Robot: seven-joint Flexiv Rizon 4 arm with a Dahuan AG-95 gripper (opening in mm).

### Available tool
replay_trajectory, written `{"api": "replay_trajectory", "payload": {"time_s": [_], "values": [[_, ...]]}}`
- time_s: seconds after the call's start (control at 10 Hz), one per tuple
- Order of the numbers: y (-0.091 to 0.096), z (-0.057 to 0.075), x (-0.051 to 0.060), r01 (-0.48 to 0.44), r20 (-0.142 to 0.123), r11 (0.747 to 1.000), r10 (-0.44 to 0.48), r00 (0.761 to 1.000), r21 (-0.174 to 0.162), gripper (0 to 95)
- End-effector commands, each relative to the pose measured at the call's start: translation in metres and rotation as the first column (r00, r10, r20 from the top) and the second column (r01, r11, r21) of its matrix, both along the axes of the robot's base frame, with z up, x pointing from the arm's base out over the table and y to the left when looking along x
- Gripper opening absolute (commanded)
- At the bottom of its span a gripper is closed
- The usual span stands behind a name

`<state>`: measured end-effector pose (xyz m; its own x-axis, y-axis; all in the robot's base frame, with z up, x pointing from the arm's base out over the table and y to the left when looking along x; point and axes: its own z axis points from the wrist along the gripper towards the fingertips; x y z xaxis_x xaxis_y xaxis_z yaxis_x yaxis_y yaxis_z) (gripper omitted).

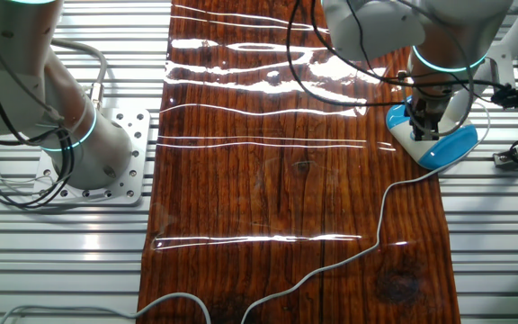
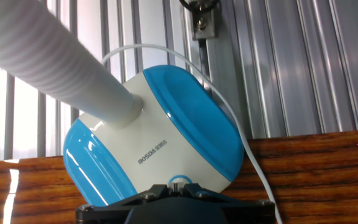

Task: Turn on the desk lamp by pressing the button

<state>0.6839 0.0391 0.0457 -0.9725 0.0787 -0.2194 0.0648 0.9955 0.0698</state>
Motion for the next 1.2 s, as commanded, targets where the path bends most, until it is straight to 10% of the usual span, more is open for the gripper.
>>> {"api": "replay_trajectory", "payload": {"time_s": [0.1, 0.9, 1.2], "values": [[0.0, 0.0, 0.0, 0.0, 0.002, 1.0, 0.0, 1.0, 0.001, 0.0], [-0.005, -0.012, 0.002, -0.009, 0.032, 1.0, 0.009, 0.999, -0.006, 0.0], [-0.004, -0.015, 0.003, -0.015, 0.045, 0.998, 0.018, 0.999, -0.06, 0.0]]}}
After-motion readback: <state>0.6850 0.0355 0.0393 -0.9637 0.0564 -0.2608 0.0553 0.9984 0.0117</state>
